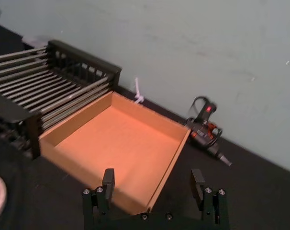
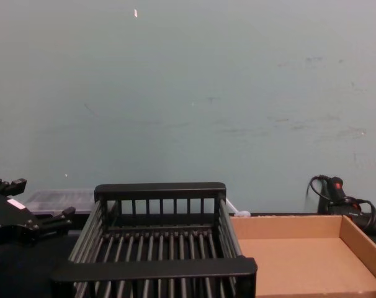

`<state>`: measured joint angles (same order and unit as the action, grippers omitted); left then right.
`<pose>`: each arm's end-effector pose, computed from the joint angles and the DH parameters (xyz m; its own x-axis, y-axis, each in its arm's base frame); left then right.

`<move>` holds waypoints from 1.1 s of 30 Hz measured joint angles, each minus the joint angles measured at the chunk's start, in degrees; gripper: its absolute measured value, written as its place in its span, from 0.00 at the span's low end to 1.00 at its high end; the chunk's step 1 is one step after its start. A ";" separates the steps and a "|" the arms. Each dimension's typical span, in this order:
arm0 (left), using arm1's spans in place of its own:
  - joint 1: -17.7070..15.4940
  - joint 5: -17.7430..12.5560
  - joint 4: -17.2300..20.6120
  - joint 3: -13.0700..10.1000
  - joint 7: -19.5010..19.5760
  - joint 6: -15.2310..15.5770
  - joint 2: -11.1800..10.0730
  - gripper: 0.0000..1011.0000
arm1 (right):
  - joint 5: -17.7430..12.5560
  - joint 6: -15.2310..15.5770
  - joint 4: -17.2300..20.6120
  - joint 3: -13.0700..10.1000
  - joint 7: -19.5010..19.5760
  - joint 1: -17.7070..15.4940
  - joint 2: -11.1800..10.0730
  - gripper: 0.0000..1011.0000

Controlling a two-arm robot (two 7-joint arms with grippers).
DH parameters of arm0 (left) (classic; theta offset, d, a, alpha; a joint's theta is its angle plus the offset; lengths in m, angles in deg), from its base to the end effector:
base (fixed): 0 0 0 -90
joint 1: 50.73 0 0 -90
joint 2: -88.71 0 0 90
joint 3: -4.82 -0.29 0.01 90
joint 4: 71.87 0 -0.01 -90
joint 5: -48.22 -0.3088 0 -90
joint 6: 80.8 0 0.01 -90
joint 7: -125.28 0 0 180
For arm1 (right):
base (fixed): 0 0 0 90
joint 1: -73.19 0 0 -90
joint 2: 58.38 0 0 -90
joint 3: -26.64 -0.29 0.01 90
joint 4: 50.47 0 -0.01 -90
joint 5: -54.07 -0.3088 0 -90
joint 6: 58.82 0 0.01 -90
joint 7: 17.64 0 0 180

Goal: Pick up the white tape and place it into the black box , Pick up the silver tape and place it into the brown box.

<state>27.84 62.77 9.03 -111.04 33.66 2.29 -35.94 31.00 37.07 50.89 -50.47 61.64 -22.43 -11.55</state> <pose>0.3581 0.0827 -0.3023 0.2922 0.8803 0.3738 -0.9553 0.2873 0.0702 0.2930 -0.1097 -0.2533 0.4810 -0.8400 0.2509 0.8708 0.4247 -0.2476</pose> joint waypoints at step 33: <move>0.00 0.00 0.00 0.00 0.00 0.00 0.00 0.99 | -5.27 13.80 4.76 -5.18 -9.11 -7.85 -2.37 0.99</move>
<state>27.84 62.77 9.03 -111.04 33.66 2.29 -35.94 25.73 50.86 55.65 -55.65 52.52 -30.27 -13.92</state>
